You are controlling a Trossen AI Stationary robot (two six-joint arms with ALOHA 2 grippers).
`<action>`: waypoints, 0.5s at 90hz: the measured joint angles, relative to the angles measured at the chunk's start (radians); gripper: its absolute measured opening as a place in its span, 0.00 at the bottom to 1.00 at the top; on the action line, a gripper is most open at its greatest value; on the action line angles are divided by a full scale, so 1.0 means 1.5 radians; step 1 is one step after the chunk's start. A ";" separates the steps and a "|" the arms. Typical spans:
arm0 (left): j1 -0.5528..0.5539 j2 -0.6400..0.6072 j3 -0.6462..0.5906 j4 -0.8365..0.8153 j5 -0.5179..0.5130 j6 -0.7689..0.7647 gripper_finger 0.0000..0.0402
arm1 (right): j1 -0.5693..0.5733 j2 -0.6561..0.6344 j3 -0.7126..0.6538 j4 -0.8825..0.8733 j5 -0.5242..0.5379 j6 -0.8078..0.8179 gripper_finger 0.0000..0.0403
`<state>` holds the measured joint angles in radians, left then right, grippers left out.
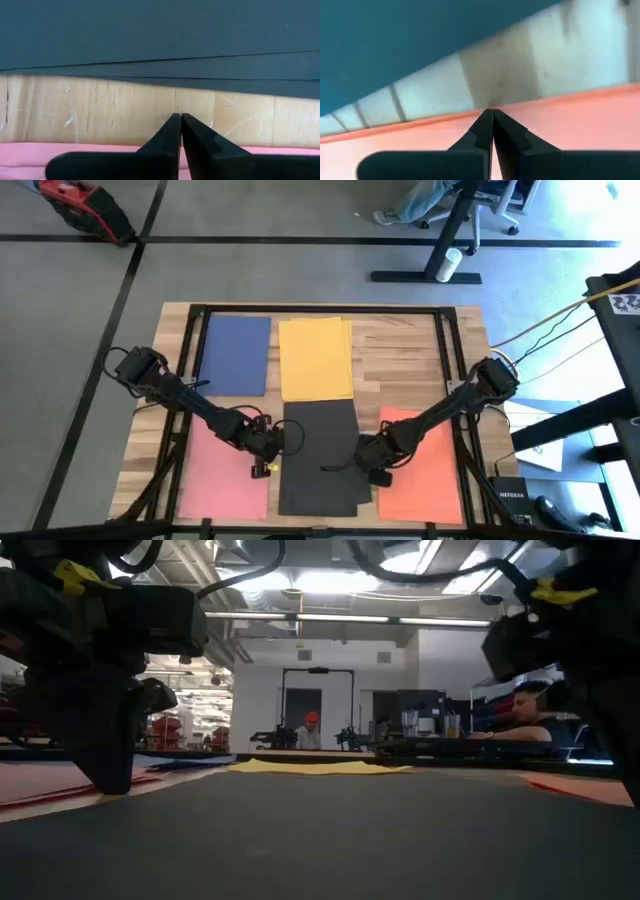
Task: Organize paper
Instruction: Stack the orange paper on top of the other orange paper, then adjust the stacked colored papers on the table
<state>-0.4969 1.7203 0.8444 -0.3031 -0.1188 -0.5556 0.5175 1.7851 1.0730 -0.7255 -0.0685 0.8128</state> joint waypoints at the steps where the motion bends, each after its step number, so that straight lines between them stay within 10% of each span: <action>1: 0.000 0.000 0.000 0.000 0.001 -0.002 0.00 | 0.000 -0.004 0.001 0.001 0.001 0.001 0.00; 45: -0.010 0.006 0.023 -0.010 0.015 -0.009 0.00 | -0.006 0.054 0.006 0.076 -0.038 -0.023 0.00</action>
<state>-0.5111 1.7294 0.8785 -0.3186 -0.0969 -0.5686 0.5085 1.8661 1.0819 -0.6120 -0.1253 0.7789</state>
